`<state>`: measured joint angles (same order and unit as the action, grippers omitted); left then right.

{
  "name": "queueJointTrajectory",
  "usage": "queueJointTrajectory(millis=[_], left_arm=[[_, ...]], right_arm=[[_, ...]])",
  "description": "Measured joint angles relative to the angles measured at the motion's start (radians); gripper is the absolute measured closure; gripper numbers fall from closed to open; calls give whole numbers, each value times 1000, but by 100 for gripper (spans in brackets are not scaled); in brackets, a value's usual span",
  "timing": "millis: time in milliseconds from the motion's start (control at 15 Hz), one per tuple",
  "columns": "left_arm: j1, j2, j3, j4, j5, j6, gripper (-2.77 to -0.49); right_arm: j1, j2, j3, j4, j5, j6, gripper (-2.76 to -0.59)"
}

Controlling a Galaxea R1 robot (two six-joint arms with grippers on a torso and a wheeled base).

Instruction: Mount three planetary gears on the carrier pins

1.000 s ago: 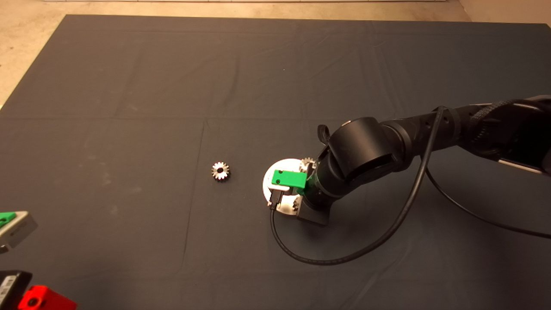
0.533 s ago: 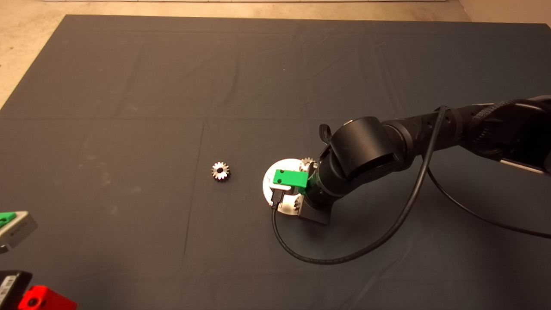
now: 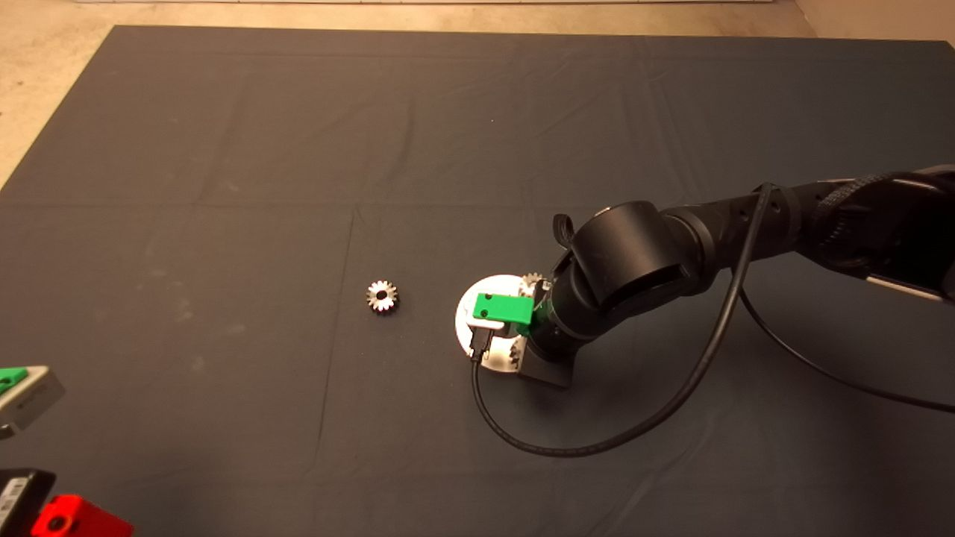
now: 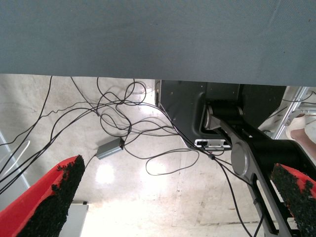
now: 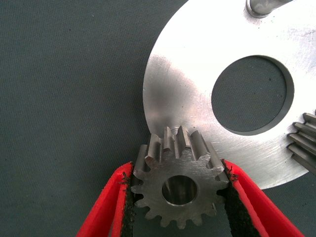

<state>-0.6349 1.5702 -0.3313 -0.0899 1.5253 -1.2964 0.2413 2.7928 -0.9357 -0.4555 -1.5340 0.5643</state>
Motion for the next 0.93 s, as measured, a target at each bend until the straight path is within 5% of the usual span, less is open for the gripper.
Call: queueJointTrajectory(millis=[933], left_arm=[[0,0,0,0,0,0,-275]], right_arm=[[0,9,-20,-16,2,-10,-107]])
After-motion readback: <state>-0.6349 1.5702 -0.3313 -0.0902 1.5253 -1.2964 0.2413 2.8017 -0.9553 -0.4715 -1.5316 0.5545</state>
